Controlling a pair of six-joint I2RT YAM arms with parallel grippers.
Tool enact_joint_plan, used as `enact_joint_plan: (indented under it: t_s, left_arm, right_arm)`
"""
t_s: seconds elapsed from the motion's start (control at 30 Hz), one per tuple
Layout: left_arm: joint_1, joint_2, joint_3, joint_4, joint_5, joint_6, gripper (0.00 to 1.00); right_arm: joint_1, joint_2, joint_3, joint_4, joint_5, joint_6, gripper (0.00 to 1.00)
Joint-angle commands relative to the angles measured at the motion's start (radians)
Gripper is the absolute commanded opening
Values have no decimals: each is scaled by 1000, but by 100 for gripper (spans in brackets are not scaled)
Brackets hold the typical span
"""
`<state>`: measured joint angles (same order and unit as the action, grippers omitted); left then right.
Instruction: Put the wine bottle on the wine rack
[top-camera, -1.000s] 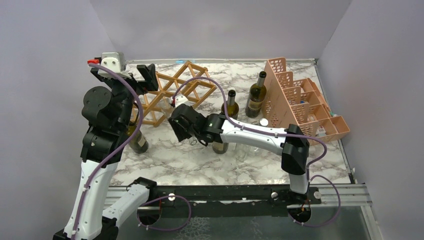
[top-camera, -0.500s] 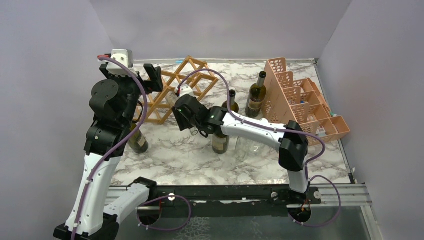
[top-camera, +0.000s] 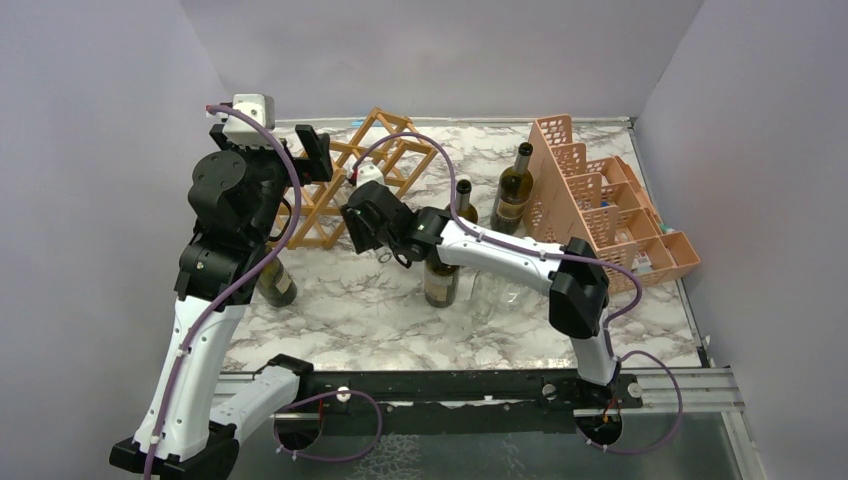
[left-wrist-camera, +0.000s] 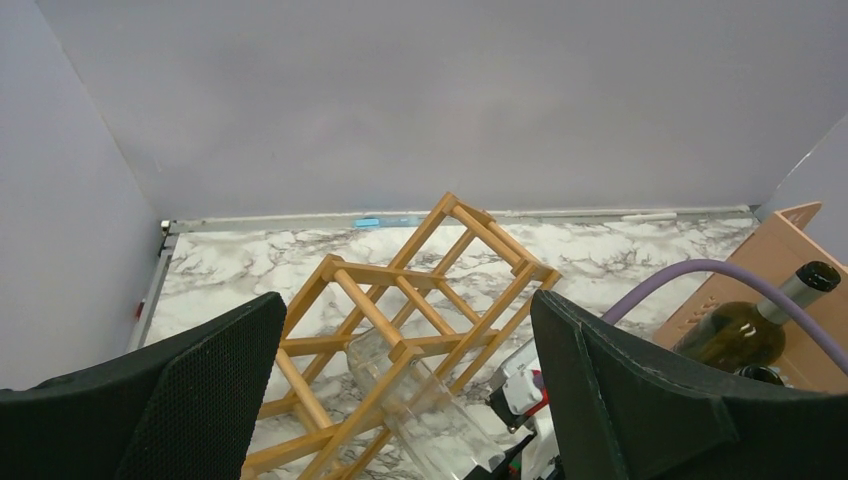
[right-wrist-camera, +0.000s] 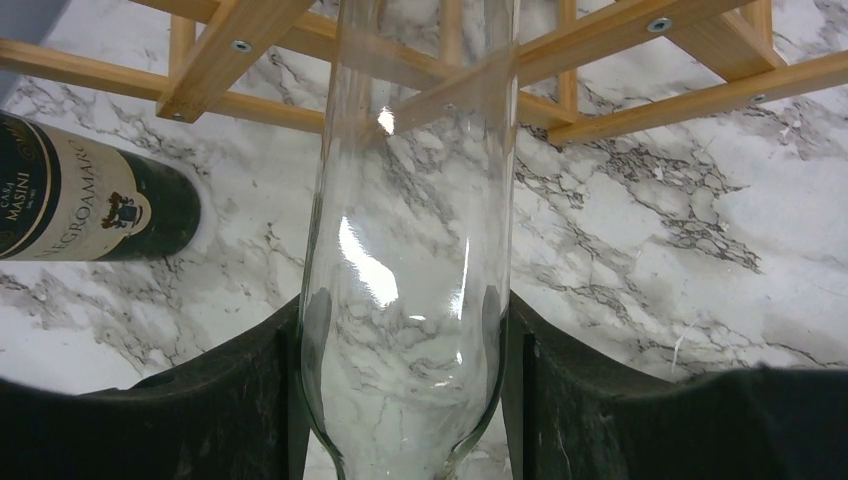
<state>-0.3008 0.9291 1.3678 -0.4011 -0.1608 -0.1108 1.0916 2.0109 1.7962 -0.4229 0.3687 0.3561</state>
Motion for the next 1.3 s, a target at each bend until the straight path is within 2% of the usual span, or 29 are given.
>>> enact_joint_plan:
  t_s: [0.0,0.33,0.63,0.93,1.07,1.27]
  left_arm:
    - [0,-4,40,-10,23,-4,99]
    - [0,-2,40,-17,30,-1,99]
    - [0,-1,40,-22,32,0,99]
    - [0,0,39,-24,35,2,99]
    - [0,2,39,-23,37,2,99]
    - [1,5,38,-23,43,3,99]
  right_arm:
    - [-9,17,49,130,-44,-39,1]
    - [-32,71,84,171,-43,-63,1]
    - [-48,110,102,226,29,-94,1]
    - [-53,170,140,287,19,-169,1]
    - [-55,196,164,280,22,-191,7]
    - [-56,243,216,245,10,-222,25]
